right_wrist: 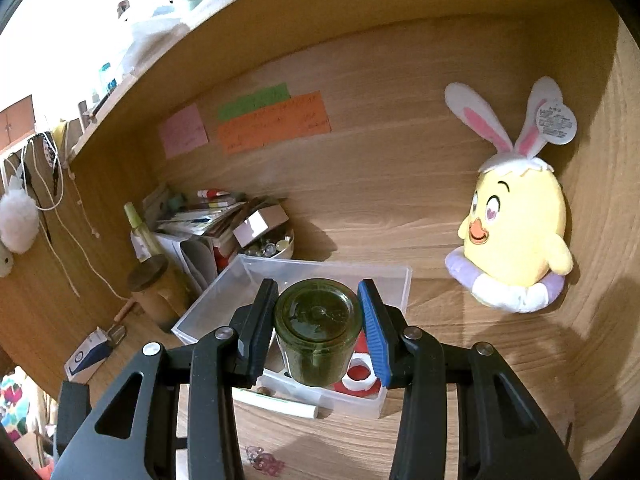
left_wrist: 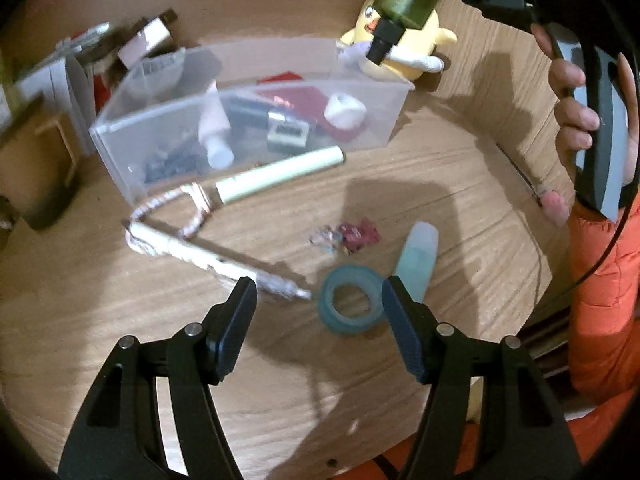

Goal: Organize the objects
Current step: 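Carry the green bottle into the box with the right gripper while the left grasps the teal tape roll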

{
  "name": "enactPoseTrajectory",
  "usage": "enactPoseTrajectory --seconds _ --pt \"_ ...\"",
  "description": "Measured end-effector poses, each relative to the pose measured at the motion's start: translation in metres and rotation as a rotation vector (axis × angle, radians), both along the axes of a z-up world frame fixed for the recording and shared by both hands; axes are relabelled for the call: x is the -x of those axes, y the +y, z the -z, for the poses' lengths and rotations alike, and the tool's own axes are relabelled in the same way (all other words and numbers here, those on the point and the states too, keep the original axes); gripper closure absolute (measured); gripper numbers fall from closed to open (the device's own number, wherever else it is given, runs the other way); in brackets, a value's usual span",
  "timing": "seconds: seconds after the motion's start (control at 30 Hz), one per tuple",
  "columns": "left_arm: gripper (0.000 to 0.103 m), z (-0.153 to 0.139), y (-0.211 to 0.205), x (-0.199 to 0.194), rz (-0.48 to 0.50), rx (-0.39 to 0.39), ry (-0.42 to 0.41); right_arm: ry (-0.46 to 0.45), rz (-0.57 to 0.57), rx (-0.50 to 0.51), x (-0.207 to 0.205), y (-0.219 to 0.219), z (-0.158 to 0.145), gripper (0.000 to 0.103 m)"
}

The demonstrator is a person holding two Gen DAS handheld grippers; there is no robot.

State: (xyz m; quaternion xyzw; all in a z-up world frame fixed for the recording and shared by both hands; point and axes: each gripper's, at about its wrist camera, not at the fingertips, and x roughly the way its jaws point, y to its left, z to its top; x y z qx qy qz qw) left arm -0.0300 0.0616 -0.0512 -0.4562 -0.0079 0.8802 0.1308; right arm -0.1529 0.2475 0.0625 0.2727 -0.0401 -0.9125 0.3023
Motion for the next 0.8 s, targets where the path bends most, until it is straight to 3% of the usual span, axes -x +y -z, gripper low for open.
enactPoseTrajectory --seconds 0.27,0.5,0.6,0.8 --pt "0.04 0.005 0.015 -0.004 0.045 0.03 0.03 -0.019 0.002 -0.014 0.014 -0.011 0.003 0.065" --pt "0.056 0.006 0.027 -0.008 0.096 0.042 0.051 -0.044 0.0 -0.058 0.035 -0.028 0.011 0.065" --pt "0.063 0.008 0.024 -0.004 0.097 0.02 0.045 -0.067 -0.014 -0.068 0.043 -0.037 0.017 0.065" --pt "0.064 0.01 0.008 0.002 0.074 -0.026 0.027 -0.113 -0.033 -0.097 0.061 -0.051 0.032 0.065"
